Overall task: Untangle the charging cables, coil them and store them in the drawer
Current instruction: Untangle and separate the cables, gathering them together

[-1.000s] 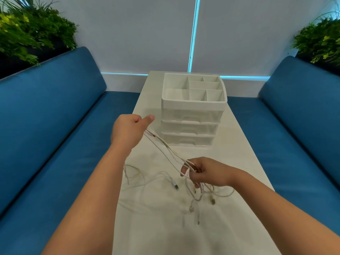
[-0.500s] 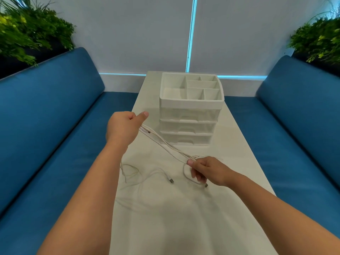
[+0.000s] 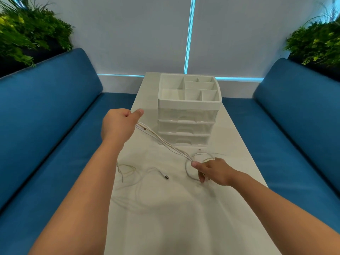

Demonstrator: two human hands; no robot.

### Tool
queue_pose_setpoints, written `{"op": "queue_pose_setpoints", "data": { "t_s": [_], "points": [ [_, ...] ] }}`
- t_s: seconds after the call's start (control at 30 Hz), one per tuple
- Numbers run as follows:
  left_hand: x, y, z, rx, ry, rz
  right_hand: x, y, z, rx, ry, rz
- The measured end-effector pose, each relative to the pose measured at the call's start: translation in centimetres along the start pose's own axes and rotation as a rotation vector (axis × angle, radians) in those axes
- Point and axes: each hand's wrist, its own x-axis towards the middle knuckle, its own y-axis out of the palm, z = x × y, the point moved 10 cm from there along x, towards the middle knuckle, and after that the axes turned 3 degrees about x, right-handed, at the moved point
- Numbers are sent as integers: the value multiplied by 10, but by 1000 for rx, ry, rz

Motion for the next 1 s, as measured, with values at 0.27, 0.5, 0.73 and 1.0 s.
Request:
{"op": "queue_pose_setpoints", "data": {
  "t_s": [0.27,0.5,0.73,1.0],
  "points": [
    [11,-31,-13,-10,27,-145,-3,-4,-24,145,24,6],
    [10,-37,-9,-27,-12,-192,1,-22,-16,646,22,-43],
    [11,-37,-8,-112,-19,-202,3,-2,-20,935,30,77],
    [10,-23,-11,-134,4,-166,10,-1,-25,735,158,-50]
  ]
}}
